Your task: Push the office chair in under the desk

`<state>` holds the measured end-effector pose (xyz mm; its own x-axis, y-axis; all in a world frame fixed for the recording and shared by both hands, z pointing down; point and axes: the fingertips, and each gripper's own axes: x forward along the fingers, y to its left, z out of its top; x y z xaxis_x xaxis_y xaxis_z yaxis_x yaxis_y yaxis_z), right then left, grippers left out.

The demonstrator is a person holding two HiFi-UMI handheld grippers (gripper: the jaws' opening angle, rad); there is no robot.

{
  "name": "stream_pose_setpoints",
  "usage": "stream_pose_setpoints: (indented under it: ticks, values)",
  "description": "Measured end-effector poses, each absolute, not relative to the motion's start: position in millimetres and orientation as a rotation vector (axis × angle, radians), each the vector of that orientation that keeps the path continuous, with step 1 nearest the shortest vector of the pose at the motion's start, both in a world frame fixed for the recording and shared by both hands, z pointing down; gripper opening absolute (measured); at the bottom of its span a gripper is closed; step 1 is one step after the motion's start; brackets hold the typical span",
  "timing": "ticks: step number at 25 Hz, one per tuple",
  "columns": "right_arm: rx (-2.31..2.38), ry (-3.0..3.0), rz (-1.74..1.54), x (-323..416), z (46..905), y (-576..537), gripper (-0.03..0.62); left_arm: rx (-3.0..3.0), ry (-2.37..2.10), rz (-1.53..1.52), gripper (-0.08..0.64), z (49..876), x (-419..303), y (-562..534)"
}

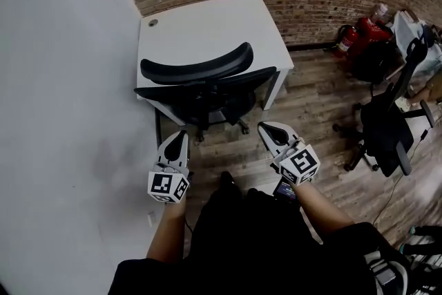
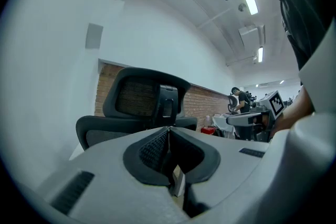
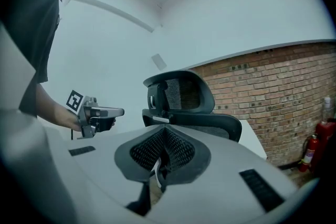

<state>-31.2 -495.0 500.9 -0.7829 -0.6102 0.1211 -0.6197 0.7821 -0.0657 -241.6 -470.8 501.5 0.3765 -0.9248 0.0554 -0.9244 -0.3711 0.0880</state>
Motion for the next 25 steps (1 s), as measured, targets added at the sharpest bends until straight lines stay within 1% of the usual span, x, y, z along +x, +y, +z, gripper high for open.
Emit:
stream_pose_setpoints:
  ticks: [4, 7, 10, 16, 25]
  values:
    - [0.966, -2.891, 0.184, -7.5, 505.2, -467.9, 0.006, 2.52, -1.698, -0.018, 0.021, 491.1, -213.7, -441.8]
    - [0.936, -2.932, 0.111, 1.0, 496.1, -453.9, 0.006, 2.542, -1.711, 0.001, 0.021, 483.9, -201.2, -420.2]
    - [0.907, -2.983, 0.023, 4.6, 487.9, -440.2, 0.006, 2.511, -1.751, 0.016, 0.021, 489.2, -198.7, -402.3]
    - [0.894, -3.003, -0.008, 7.4, 487.2, -401.7, 0.006, 2.499, -1.788, 0.023, 0.021, 488.4, -192.8, -367.3]
    - [0.947, -2.971, -0.092, -3.4, 461.0, -337.4, 0.006, 2.582, -1.724, -0.088, 0.021, 468.5, -185.8, -325.2]
